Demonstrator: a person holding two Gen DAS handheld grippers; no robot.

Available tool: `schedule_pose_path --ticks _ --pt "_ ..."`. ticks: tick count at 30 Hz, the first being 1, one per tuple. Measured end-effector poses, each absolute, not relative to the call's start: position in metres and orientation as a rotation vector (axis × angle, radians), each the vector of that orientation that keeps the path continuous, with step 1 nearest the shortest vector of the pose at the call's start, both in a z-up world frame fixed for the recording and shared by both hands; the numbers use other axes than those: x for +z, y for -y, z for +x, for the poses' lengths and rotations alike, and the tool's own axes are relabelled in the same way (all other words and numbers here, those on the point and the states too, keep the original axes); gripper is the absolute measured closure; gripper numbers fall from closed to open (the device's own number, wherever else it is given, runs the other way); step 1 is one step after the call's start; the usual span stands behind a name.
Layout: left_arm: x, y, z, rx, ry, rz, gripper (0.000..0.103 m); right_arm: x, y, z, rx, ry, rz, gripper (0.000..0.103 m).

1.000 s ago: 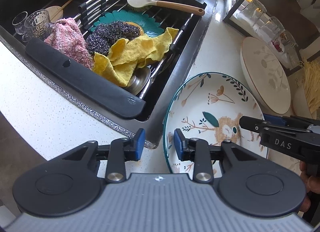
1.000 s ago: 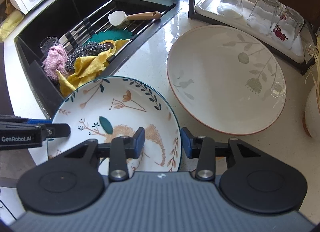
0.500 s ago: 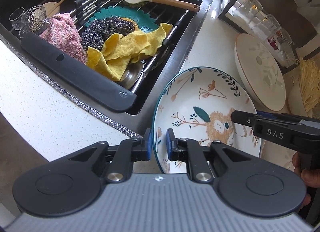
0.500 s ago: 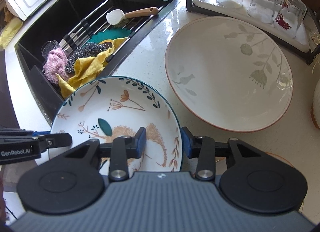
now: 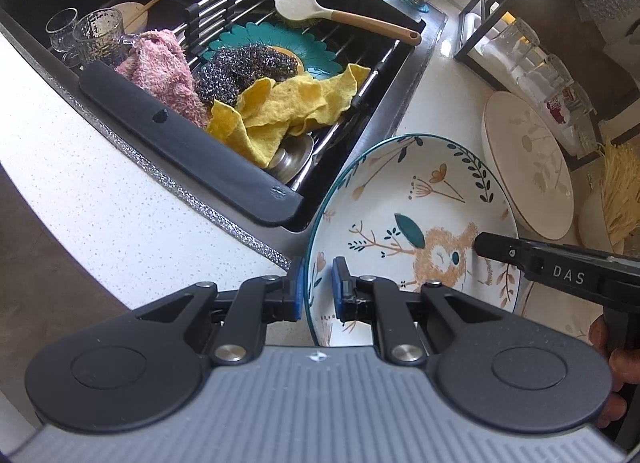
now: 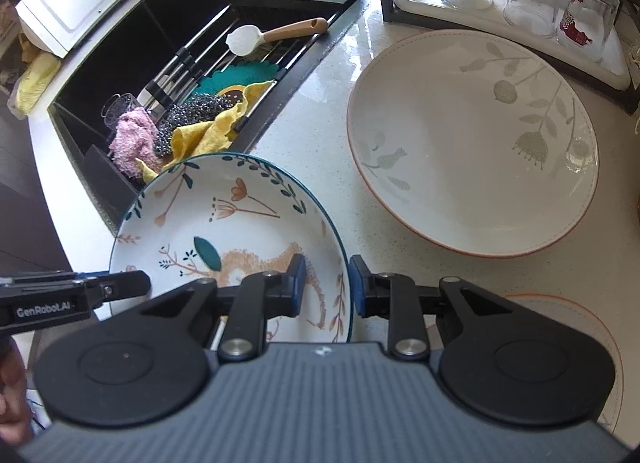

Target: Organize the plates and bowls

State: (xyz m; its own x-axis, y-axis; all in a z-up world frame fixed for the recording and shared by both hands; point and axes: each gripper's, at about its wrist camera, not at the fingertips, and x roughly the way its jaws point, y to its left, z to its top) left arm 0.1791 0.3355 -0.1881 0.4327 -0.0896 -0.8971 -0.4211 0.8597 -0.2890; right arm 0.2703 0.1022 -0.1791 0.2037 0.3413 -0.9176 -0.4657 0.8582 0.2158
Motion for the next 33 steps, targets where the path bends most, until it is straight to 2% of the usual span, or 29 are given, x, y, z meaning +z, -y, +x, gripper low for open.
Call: schedule_pose_path --ticks 19,33 --pt "-0.134 -0.303 0.198 0.077 -1.006 -0.455 0.087 -0.113 -0.051 0.257 0.511 -1.105 0.025 0.076" --pt "-0.143 -0.212 0.227 -0.119 -1.086 -0.345 0.086 -0.104 0.038 0.235 0.357 -1.073 0.099 0.076"
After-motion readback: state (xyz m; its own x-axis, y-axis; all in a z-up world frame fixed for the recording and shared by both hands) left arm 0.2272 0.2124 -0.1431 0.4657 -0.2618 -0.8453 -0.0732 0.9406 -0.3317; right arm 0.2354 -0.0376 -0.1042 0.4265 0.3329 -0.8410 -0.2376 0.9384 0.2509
